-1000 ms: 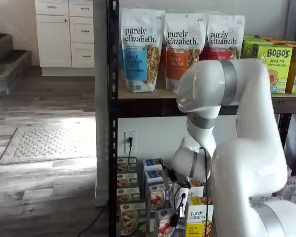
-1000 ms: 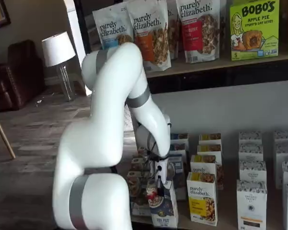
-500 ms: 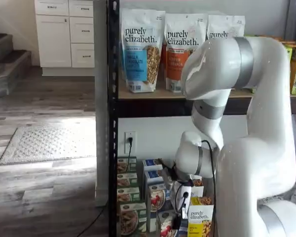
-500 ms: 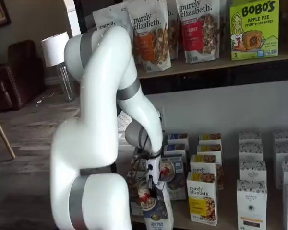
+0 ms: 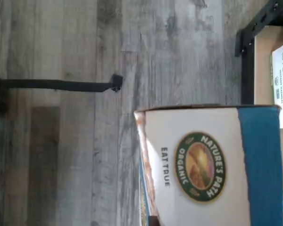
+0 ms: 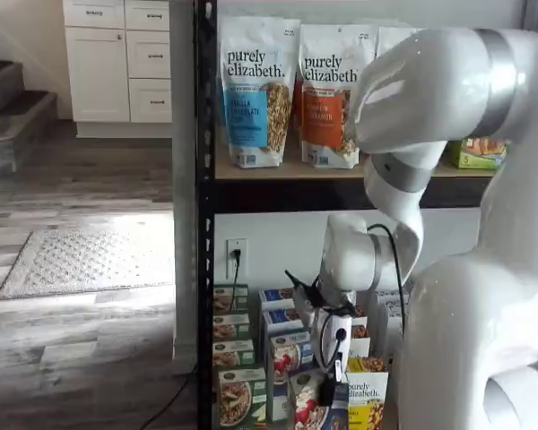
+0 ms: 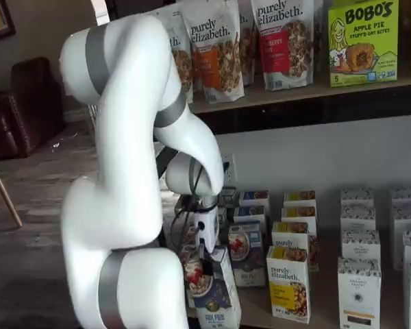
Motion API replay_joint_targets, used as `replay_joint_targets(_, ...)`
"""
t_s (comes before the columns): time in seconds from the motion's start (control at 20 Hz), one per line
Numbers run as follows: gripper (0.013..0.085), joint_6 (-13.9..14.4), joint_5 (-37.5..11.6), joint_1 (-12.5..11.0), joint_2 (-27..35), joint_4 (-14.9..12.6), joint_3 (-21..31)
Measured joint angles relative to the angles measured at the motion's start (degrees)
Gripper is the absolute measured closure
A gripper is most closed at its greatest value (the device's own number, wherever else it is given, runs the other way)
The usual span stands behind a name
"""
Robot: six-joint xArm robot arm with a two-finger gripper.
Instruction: Pick up the blue and white box that is on the bottom shelf, the second box from the left
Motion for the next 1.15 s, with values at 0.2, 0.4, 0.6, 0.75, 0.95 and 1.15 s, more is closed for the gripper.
replay_joint_targets(0.2,0.0530,4.8,4.4,0.5,-5.7,-4.6,1.7)
replay_joint_targets(0.4,0.0530,7.5,11.0,0.9,-11.7,-7.0,2.2)
replay_joint_targets(0.6,0.0530,5.9,16.9,0.4,-16.8,-5.0,2.1)
replay_joint_targets(0.75,0.0530,4.4,20.9,-0.2,-20.7,-3.2,2.0)
replay_joint_targets(0.95,0.0530,2.8,26.3,-1.1,-26.5,-1.3,1.6)
replay_joint_targets(1.15,0.0530,2.8,32.0,-1.8,-31.1,-1.1,0.2)
